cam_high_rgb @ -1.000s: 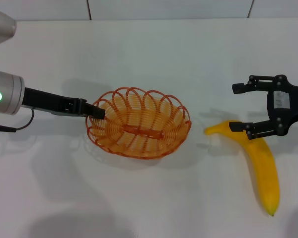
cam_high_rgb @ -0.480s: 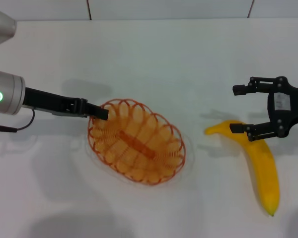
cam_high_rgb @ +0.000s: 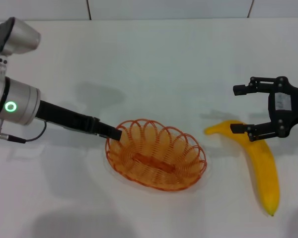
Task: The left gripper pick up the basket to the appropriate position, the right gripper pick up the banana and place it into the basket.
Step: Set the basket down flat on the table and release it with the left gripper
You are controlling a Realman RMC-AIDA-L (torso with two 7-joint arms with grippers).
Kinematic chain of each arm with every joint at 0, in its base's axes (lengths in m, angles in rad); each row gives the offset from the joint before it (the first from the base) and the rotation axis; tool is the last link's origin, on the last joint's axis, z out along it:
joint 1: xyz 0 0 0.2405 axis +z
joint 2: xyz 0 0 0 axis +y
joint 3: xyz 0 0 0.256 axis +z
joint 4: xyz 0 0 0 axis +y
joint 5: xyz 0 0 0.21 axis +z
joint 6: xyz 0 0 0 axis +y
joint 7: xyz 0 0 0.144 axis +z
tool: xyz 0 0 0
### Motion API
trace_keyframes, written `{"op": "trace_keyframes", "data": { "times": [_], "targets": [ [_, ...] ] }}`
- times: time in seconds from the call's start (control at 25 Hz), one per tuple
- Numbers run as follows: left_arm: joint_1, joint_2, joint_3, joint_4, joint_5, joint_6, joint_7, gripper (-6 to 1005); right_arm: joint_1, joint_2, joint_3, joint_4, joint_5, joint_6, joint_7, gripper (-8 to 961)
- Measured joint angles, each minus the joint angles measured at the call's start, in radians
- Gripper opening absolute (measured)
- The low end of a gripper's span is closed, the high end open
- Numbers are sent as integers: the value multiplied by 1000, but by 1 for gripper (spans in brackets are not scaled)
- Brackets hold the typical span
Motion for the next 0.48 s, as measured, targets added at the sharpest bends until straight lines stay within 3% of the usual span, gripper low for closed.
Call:
{"op": "trace_keyframes", "data": {
  "times": [0.48],
  "targets": [
    [6, -1, 145, 17, -30, 61, 76, 406, -4, -1, 0, 0, 0, 0, 5, 876]
  ]
}}
